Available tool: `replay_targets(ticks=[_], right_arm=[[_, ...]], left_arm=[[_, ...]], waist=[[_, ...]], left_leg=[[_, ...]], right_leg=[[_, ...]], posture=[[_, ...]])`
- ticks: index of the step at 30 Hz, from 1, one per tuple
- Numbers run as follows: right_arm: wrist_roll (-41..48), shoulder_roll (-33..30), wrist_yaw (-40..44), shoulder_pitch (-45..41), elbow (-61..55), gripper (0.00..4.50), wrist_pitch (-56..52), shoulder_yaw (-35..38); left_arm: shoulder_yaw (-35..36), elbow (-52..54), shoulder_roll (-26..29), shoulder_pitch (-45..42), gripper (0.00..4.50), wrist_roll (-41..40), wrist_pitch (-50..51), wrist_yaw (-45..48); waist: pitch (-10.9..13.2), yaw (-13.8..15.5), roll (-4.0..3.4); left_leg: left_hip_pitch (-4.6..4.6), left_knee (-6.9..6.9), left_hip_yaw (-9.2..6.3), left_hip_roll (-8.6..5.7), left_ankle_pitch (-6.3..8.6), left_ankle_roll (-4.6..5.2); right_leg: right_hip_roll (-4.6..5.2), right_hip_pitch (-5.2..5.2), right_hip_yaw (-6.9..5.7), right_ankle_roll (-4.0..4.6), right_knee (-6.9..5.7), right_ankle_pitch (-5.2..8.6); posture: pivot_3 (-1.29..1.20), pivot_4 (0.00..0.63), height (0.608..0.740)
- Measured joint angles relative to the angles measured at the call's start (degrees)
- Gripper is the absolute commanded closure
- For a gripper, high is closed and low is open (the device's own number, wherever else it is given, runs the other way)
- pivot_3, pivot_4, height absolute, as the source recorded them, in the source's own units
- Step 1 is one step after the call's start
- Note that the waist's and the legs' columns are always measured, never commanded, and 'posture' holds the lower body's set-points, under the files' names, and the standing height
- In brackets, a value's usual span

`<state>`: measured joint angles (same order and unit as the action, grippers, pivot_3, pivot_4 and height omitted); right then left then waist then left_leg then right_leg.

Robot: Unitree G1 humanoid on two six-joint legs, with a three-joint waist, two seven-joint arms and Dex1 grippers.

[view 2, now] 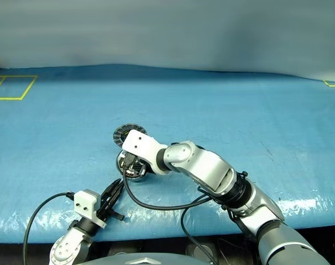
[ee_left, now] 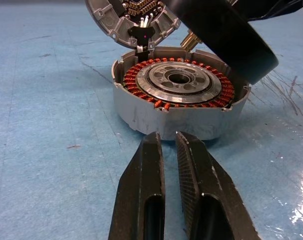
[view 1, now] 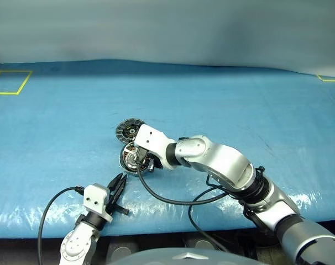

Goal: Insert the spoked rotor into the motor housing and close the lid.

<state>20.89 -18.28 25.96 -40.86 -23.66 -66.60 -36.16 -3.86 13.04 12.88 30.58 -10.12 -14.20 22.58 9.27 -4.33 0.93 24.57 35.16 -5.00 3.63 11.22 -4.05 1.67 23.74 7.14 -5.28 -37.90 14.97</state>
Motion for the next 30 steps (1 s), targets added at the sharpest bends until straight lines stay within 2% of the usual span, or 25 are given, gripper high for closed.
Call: replay_targets(ticks=[7, 9, 11, 14, 21, 24, 30], right_arm=[[-2.41, 0.29, 0.67, 1.03, 1.84, 3.23, 1.81, -0.63], [-2.63, 0.4, 1.2, 1.13, 2.13, 2.49, 2.15, -0.73], [-2.81, 0.61, 1.6, 1.22, 2.47, 1.99, 2.23, -0.95], [-3.3, 0.7, 1.76, 1.61, 2.69, 0.98, 2.23, -1.69], [-3.82, 1.02, 2.29, 1.8, 2.18, 0.98, 1.36, -1.06], [-3.62, 2.43, 1.46, 2.5, 0.67, 1.56, 0.31, 1.18], [-3.71, 3.81, -0.62, 6.59, -0.32, 3.55, -0.65, 3.4]], left_arm=[[-0.05, -0.02, -0.33, 0.03, 4.03, 0.06, -0.18, 0.02], [-0.04, -0.02, -0.34, 0.04, 4.03, 0.09, -0.25, 0.02], [-0.04, -0.04, -0.35, 0.04, 4.03, 0.17, -0.27, 0.01], [-0.04, -0.05, -0.38, 0.07, 4.03, 0.22, -0.27, 0.0], [-0.02, -0.28, -0.43, 0.07, 4.03, 0.22, -0.29, 0.02], [-0.02, -0.33, -0.44, 0.1, 4.03, 0.22, -0.32, 0.06], [0.01, -0.77, -0.47, 0.2, 4.03, 0.21, -0.51, 0.08]], waist=[[0.0, -0.02, 0.0], [0.0, -0.01, 0.0], [0.0, 0.0, 0.0], [0.0, -0.01, 0.0], [0.0, -0.02, 0.0], [0.0, -0.02, 0.0], [0.0, 0.04, 0.01]], left_leg=[[-0.01, 0.01, 0.0, 0.0, 0.0, 0.0], [-0.01, 0.01, 0.0, 0.0, 0.0, 0.0], [-0.01, 0.0, 0.0, 0.0, 0.0, 0.0], [-0.01, 0.01, 0.0, 0.0, 0.0, 0.0], [-0.01, 0.02, 0.0, 0.0, 0.0, 0.0], [-0.01, 0.0, 0.0, 0.0, 0.0, 0.0], [-0.01, 0.03, 0.0, 0.0, 0.0, 0.0]], right_leg=[[0.0, -0.01, 0.0, -0.01, -0.02, 0.0], [0.0, -0.02, 0.0, -0.01, 0.0, 0.0], [0.0, -0.01, 0.0, -0.01, 0.0, 0.0], [0.0, -0.01, 0.0, -0.01, -0.01, 0.0], [0.0, -0.01, 0.0, -0.01, -0.02, -0.01], [0.0, 0.0, 0.0, -0.01, -0.02, -0.01], [0.0, -0.02, 0.0, -0.02, -0.02, -0.01]], posture=[[0.0, 0.15, 0.74], [0.0, 0.15, 0.74], [0.0, 0.15, 0.74], [0.0, 0.15, 0.74], [0.0, 0.15, 0.74], [0.0, 0.15, 0.74], [0.0, 0.15, 0.74]])
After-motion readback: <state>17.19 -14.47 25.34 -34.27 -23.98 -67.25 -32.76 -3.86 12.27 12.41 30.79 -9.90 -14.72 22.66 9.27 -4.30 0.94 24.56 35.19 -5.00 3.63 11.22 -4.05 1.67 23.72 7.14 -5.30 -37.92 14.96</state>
